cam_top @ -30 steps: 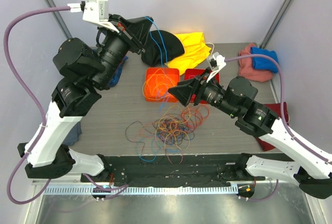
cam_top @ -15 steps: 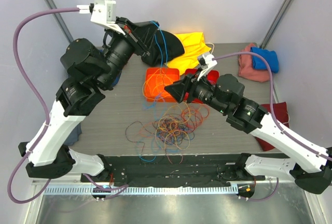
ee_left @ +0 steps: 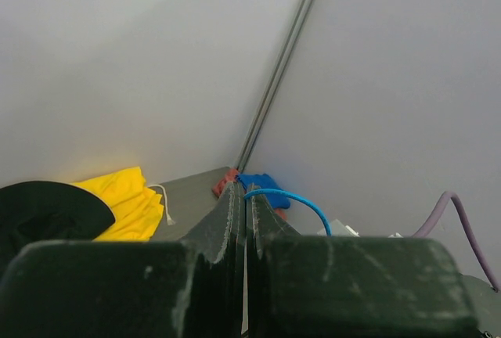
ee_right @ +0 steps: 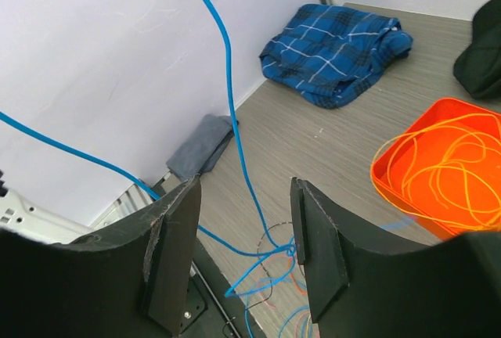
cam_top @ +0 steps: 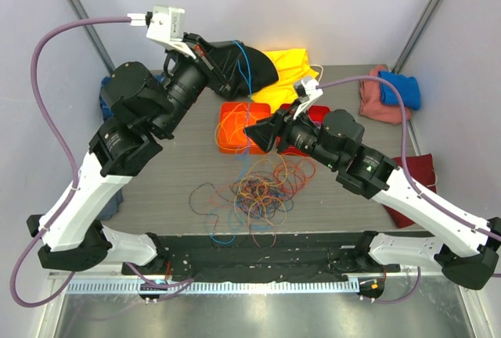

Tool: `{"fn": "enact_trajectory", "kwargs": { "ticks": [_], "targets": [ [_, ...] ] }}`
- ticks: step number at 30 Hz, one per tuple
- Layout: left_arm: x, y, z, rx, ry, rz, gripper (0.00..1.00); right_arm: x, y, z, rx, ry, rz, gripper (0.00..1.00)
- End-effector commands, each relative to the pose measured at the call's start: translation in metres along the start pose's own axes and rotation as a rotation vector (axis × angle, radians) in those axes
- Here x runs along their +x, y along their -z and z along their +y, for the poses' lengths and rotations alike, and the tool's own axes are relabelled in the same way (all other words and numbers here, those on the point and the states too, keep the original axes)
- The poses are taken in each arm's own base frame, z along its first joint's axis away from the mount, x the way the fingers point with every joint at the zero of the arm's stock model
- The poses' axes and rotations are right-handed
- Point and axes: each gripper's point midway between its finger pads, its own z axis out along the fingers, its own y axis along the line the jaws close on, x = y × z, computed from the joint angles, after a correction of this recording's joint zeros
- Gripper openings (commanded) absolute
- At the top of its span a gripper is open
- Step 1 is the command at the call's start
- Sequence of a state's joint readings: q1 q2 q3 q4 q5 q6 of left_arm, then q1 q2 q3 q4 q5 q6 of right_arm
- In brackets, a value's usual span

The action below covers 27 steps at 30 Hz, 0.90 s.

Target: Untangle the cables

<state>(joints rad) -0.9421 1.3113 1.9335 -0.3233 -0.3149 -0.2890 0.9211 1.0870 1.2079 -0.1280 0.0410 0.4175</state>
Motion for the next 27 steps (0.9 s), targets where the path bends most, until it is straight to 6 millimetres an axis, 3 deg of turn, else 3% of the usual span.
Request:
{"fn": "enact_trajectory", "kwargs": {
  "ticks": [1, 8, 18, 27],
  "targets": [
    [-0.023, 0.01, -0.003, 0.023, 0.025, -0.059, 0.0, -0.028, 0.007, 0.033, -0.142, 0.003, -0.068, 0.57],
    [-0.014, 0.006, 0.002, -0.002, 0.006, -0.048, 0.0, -0.034, 0.028, 0.056, -0.265, 0.009, -0.081, 0.58],
    [-0.013, 0.005, 0.003, -0.009, 0.002, -0.048, 0.0, -0.042, 0.052, 0.048, -0.235, 0.037, -0.132, 0.58],
    [-0.013, 0.006, 0.0, 0.005, 0.016, -0.044, 0.0, -0.031, 0.044, 0.035, -0.181, 0.05, -0.109, 0.59]
  ]
}}
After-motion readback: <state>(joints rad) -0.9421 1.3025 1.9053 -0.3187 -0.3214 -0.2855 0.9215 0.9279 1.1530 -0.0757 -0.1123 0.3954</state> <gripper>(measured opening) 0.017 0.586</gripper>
